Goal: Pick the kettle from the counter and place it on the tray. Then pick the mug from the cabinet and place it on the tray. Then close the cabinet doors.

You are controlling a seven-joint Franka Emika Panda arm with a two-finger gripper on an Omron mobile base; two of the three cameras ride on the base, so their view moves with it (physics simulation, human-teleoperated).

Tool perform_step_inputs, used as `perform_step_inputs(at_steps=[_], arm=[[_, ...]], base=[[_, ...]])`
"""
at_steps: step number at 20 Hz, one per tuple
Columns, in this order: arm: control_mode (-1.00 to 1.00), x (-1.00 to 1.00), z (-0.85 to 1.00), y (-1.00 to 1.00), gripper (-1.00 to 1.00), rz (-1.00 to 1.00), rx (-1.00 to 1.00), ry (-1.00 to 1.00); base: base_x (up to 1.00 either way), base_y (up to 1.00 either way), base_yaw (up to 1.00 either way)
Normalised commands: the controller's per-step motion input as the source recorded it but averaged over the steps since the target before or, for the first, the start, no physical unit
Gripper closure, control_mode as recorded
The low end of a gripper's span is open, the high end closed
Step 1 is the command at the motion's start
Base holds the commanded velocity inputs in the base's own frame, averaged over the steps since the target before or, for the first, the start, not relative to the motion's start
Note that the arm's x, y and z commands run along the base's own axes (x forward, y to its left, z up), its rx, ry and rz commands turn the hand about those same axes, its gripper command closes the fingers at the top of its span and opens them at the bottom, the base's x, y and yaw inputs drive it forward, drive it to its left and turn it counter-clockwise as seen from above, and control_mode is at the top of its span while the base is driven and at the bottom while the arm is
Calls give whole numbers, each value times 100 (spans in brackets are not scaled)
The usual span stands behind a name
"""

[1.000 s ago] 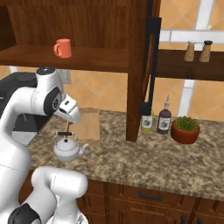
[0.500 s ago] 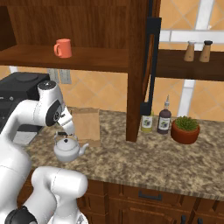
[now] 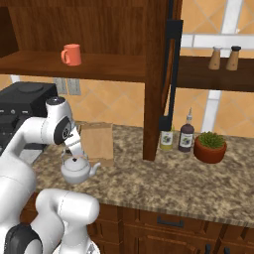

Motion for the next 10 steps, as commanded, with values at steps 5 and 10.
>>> perform_step_inputs(at_steps=[5,10], arm=[[-100,15,-38,0,-100,-1,0,10],[-100,12,-17,0,-100,0,0,-1]], base=[[0,0,0],[0,0,0]])
